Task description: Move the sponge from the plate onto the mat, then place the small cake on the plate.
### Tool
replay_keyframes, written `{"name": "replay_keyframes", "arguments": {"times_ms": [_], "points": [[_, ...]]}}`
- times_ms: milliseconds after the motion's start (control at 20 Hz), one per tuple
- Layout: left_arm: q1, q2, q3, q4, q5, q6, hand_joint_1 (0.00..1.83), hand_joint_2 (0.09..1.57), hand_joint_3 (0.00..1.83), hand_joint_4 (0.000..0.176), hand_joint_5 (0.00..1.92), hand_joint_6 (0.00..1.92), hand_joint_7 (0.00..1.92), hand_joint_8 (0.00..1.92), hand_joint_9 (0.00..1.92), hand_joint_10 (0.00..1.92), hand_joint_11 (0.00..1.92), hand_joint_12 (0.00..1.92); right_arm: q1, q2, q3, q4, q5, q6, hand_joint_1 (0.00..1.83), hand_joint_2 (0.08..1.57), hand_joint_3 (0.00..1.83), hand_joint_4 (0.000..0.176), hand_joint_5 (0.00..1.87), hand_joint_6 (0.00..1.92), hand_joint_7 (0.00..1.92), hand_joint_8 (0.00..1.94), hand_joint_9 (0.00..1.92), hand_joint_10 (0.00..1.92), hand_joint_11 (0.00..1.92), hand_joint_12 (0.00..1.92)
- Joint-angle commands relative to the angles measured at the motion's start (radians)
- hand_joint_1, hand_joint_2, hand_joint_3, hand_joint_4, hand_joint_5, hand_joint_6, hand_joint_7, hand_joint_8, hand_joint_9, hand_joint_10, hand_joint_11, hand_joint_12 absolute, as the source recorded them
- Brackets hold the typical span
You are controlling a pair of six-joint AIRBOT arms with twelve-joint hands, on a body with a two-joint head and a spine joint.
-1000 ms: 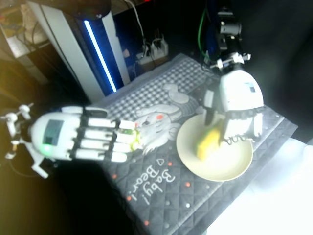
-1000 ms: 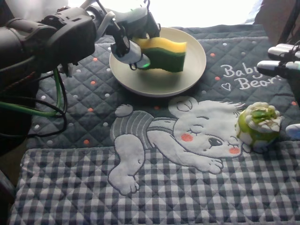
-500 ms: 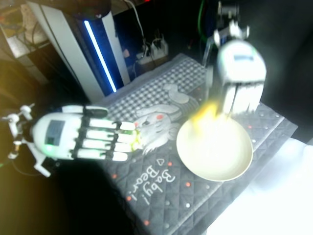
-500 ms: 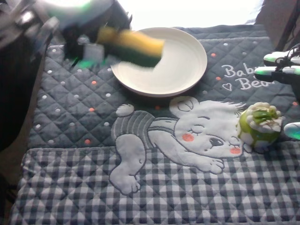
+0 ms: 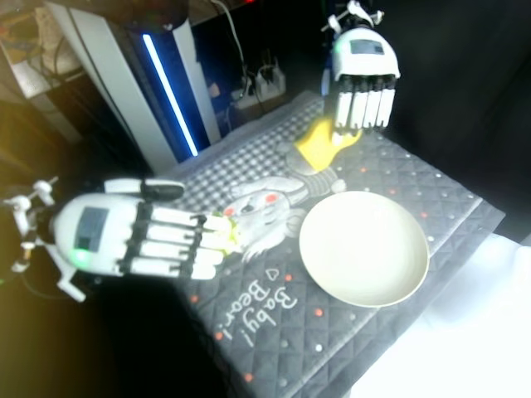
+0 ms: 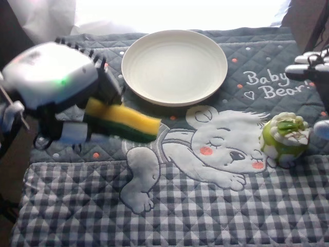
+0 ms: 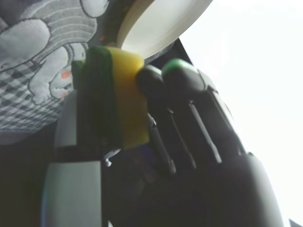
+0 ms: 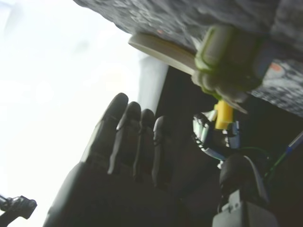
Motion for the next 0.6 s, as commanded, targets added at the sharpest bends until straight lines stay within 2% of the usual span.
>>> {"name": "replay_keyframes", "arguments": {"times_ms": [0, 50, 100, 150, 200, 250, 300, 350, 400, 450, 500, 550], "points": [[0.004, -0.009, -0.004, -0.017, -0.115, -0.002, 0.96, 0.95, 0.0, 0.0, 0.98, 0.05, 1.08, 0.18, 0.89, 0.59, 0.57, 1.15, 0.018, -0.006, 0.007, 0.028, 0.106, 0.005, 0.22, 1.13, 0.0, 0.108, 0.33, 0.0, 0.24, 0.0, 0.21, 0.0, 0.03, 0.59], [0.023, -0.011, -0.005, -0.036, -0.123, -0.002, 0.92, 0.93, 0.0, 0.0, 0.93, 0.01, 1.04, 0.07, 0.9, 0.39, 0.54, 0.99, 0.031, -0.016, 0.014, 0.021, 0.091, 0.005, 0.21, 1.13, 0.0, 0.111, 0.33, 0.0, 0.22, 0.0, 0.16, 0.0, 0.01, 0.53], [0.044, -0.011, -0.006, -0.063, -0.143, -0.002, 0.86, 0.94, 0.0, 0.0, 0.83, 0.0, 0.96, 0.01, 0.87, 0.23, 0.45, 0.95, 0.048, -0.03, 0.024, 0.004, 0.06, 0.005, 0.2, 1.12, 0.0, 0.13, 0.32, 0.0, 0.22, 0.0, 0.17, 0.01, 0.0, 0.54], [0.057, -0.01, -0.007, -0.079, -0.16, -0.002, 0.84, 0.93, 0.0, 0.0, 0.8, 0.0, 0.93, 0.0, 0.86, 0.15, 0.4, 0.96, 0.064, -0.038, 0.03, -0.018, 0.028, 0.005, 0.21, 1.12, 0.0, 0.129, 0.31, 0.0, 0.24, 0.01, 0.18, 0.01, 0.0, 0.54], [0.066, -0.006, -0.01, -0.093, -0.18, -0.002, 0.85, 0.92, 0.0, 0.0, 0.75, 0.0, 0.87, 0.0, 0.82, 0.12, 0.34, 1.08, 0.079, -0.046, 0.036, -0.049, -0.023, 0.005, 0.21, 1.11, 0.0, 0.105, 0.31, 0.0, 0.23, 0.0, 0.22, 0.01, 0.01, 0.66], [0.071, -0.003, -0.013, -0.1, -0.192, -0.002, 0.84, 0.91, 0.0, 0.0, 0.73, 0.0, 0.83, 0.0, 0.8, 0.11, 0.31, 1.17, 0.085, -0.052, 0.039, -0.067, -0.049, 0.005, 0.26, 1.11, 0.0, 0.081, 0.33, 0.01, 0.23, 0.0, 0.24, 0.01, 0.01, 0.69], [0.074, 0.0, -0.016, -0.103, -0.204, -0.004, 0.83, 0.9, 0.0, 0.0, 0.7, 0.0, 0.82, 0.0, 0.64, 0.49, 0.27, 1.38, 0.093, -0.06, 0.043, -0.092, -0.085, 0.005, 0.34, 1.08, 0.0, 0.098, 0.33, 0.0, 0.22, 0.0, 0.23, 0.0, 0.01, 0.76], [0.076, 0.002, -0.019, -0.103, -0.213, -0.012, 0.81, 0.89, 0.0, 0.0, 0.66, 0.0, 0.79, 0.0, 0.52, 0.67, 0.24, 1.37, 0.099, -0.066, 0.046, -0.111, -0.11, 0.006, 0.36, 1.08, 0.0, 0.128, 0.3, 0.0, 0.21, 0.0, 0.25, 0.0, 0.04, 0.83], [0.08, 0.002, -0.02, -0.1, -0.224, -0.028, 0.77, 0.9, 0.0, 0.0, 0.64, 0.0, 0.77, 0.0, 0.45, 0.79, 0.18, 1.39, 0.103, -0.07, 0.05, -0.129, -0.135, 0.009, 0.44, 1.08, 0.0, 0.117, 0.31, 0.01, 0.24, 0.01, 0.28, 0.01, 0.07, 0.85], [0.084, 0.002, -0.02, -0.094, -0.237, -0.046, 0.76, 0.9, 0.0, 0.0, 0.58, 0.0, 0.69, 0.0, 0.4, 0.7, 0.14, 1.33, 0.107, -0.072, 0.054, -0.147, -0.159, 0.012, 0.58, 1.06, 0.0, 0.142, 0.31, 0.0, 0.23, 0.0, 0.28, 0.01, 0.06, 0.86], [0.092, 0.003, -0.02, -0.085, -0.259, -0.072, 0.75, 0.89, 0.0, 0.0, 0.55, 0.0, 0.65, 0.0, 0.43, 0.49, 0.11, 1.23, 0.112, -0.072, 0.06, -0.171, -0.198, 0.017, 0.64, 1.04, 0.0, 0.169, 0.28, 0.0, 0.21, 0.0, 0.28, 0.0, 0.01, 0.96], [0.095, 0.003, -0.02, -0.082, -0.269, -0.082, 0.75, 0.89, 0.0, 0.005, 0.53, 0.0, 0.62, 0.0, 0.47, 0.32, 0.09, 1.23, 0.113, -0.072, 0.063, -0.183, -0.221, 0.02, 0.68, 1.03, 0.0, 0.175, 0.27, 0.0, 0.2, 0.0, 0.28, 0.0, 0.0, 1.03]]}}
